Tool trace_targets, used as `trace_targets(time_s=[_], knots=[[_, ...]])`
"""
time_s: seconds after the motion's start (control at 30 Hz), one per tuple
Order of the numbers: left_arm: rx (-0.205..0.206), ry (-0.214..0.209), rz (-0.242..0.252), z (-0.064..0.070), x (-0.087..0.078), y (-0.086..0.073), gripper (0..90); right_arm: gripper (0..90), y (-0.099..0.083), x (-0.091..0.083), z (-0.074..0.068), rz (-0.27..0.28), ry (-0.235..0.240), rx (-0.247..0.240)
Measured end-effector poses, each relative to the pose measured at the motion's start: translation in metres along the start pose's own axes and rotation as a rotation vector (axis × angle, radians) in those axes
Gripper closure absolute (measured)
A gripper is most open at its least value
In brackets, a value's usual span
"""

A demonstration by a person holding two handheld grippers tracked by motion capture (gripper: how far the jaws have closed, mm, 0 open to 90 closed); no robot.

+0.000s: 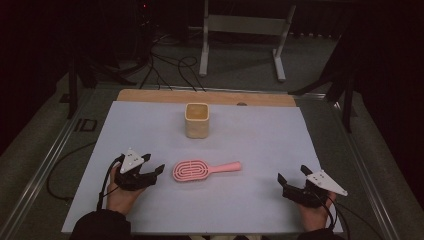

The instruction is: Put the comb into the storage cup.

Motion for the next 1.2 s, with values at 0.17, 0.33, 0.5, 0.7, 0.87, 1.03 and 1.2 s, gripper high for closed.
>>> trace_targets(time_s=[0.17, 0.33, 0.5, 0.7, 0.87, 1.03, 1.2], knots=[[0.014, -0.002, -0.033, 0.002, 0.006, -0.001, 68.9, 8.6, 0.0, 0.0, 0.0, 0.0, 0.0, 0.001], [0.011, 0.01, -0.073, 0.005, 0.014, -0.003, 85.3, 8.6, 0.0, 0.0, 0.0, 0.0, 0.0, 0.001], [0.01, 0.011, -0.114, 0.009, 0.021, -0.005, 90.0, 8.6, 0.0, 0.0, 0.0, -0.001, 0.0, 0.0], [0.014, 0.004, -0.147, 0.014, 0.026, -0.008, 90.0, 8.7, 0.0, 0.0, 0.0, 0.0, 0.0, 0.0], [0.025, -0.009, -0.162, 0.02, 0.026, -0.01, 90.0, 8.6, 0.0, 0.0, 0.0, 0.0, 0.0, 0.0], [0.026, -0.02, -0.169, 0.025, 0.026, -0.013, 90.0, 8.7, 0.0, 0.0, 0.0, 0.002, 0.001, -0.001], [0.026, -0.029, -0.177, 0.028, 0.026, -0.017, 90.0, 8.6, 0.0, 0.0, 0.0, 0.001, 0.002, -0.001]])
Point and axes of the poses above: each handheld gripper's, and its own axes: x roughly forward along the jaws, y roughly out of its top, z roughly to its right, the point moved 2 cm from there along x, roughly forward along the jaws, and after that the axes turned 8 degrees about x, right-handed, at the moved point
